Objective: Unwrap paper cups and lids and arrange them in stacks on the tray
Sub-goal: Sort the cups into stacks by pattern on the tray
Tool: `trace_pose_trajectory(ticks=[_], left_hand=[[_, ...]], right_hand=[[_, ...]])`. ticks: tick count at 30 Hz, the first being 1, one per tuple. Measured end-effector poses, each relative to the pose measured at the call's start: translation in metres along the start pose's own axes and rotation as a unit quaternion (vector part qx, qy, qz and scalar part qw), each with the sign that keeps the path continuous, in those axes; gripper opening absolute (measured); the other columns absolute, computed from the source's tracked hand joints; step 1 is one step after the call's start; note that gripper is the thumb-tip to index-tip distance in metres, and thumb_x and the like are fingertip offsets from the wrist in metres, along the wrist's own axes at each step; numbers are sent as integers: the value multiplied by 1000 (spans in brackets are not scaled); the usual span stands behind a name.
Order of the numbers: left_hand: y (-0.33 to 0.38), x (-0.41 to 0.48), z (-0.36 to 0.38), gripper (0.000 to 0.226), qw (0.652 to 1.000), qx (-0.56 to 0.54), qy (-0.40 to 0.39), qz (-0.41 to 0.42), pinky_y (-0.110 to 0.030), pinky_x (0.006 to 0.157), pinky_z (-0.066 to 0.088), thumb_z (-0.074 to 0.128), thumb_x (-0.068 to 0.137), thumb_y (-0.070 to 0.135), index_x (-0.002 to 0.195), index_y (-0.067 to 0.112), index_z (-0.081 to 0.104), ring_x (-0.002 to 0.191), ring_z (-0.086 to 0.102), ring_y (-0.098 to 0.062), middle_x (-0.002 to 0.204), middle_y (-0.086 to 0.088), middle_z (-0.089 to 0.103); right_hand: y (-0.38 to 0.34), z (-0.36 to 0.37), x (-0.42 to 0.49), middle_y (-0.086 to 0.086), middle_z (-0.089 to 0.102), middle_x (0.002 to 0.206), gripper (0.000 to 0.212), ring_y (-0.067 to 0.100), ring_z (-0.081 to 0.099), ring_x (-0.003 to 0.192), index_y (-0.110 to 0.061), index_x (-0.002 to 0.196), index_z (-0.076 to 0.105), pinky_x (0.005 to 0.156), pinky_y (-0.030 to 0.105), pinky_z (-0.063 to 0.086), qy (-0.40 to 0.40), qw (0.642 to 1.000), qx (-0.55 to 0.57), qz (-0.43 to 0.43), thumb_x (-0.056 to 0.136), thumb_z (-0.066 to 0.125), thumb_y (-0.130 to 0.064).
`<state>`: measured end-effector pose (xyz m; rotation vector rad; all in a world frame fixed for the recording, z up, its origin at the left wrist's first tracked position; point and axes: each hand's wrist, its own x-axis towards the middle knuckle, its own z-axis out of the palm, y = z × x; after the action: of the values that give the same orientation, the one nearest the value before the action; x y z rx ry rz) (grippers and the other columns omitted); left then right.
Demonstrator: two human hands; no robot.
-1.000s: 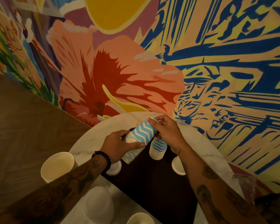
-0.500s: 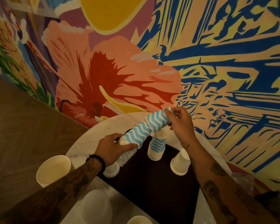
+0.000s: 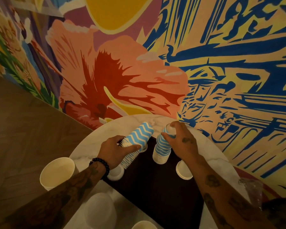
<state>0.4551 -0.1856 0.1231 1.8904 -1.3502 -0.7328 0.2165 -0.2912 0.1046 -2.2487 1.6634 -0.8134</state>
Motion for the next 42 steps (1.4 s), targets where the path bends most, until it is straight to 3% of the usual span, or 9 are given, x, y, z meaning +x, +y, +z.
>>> trace_pose_trajectory(ticks=[7,12,14,17,20,22,26,33,42], left_hand=[[2,-2,-2,50,1000,-1,1,-2,-14,66,45,80,72,54,108,21,72,84,65,-8,96,7,72],[7,-4,0,46,1000,-18,-12,-4,-13,66,44,80,73,53,106,22,73,83,64,-4,95,9,71],[11,-6,2,43,999,-38,-25,-13,-15,68,48,80,73,53,102,23,74,82,65,-2,93,10,72],[19,-9,6,41,986,-141,-70,-62,-30,72,57,77,75,55,96,20,75,80,71,-11,91,4,76],[33,-15,9,46,921,-307,-157,-181,-36,80,59,70,82,57,105,17,75,93,73,-18,101,-2,77],[37,-18,10,51,906,-328,-179,-201,-41,93,56,64,83,63,108,20,74,101,71,-20,104,-1,77],[44,-21,9,53,909,-318,-189,-193,-37,91,56,57,84,67,109,23,72,102,71,-18,105,2,76],[49,-31,13,48,879,-396,-231,-131,-46,95,56,64,87,47,127,21,59,107,70,-22,116,-2,73],[48,-34,20,47,859,-433,-230,-147,-50,99,53,65,88,43,127,16,61,108,70,-27,117,-8,73]], right_hand=[[5,16,-9,1,48,139,45,26,56,118,-19,132,55,94,36,46,-117,993,-28,13,96,60,-46],[-13,8,-8,-3,51,132,33,15,57,106,-21,121,61,90,29,43,-10,997,75,36,96,62,-44],[-33,-3,-7,-6,62,119,32,11,61,98,-24,115,62,84,27,46,-21,975,203,88,95,60,-50],[-61,-16,-11,-4,70,108,37,15,70,74,-29,115,58,63,30,50,-139,903,371,162,94,57,-59],[-72,-18,-17,-5,71,110,44,13,72,88,-31,123,54,66,30,56,-185,869,422,181,90,64,-57],[-75,-17,-19,-4,74,108,43,10,73,90,-29,122,55,72,30,59,-190,851,455,183,88,71,-49],[-76,-18,-21,-1,74,105,43,8,74,86,-23,124,56,68,25,57,-185,848,468,167,87,76,-35],[-77,-30,-14,1,75,107,41,15,75,86,-20,124,58,62,24,56,-199,847,472,145,88,76,-29],[-72,-30,-13,-2,75,108,42,18,74,97,-25,121,62,89,48,59,-242,863,416,153,86,73,-47]])
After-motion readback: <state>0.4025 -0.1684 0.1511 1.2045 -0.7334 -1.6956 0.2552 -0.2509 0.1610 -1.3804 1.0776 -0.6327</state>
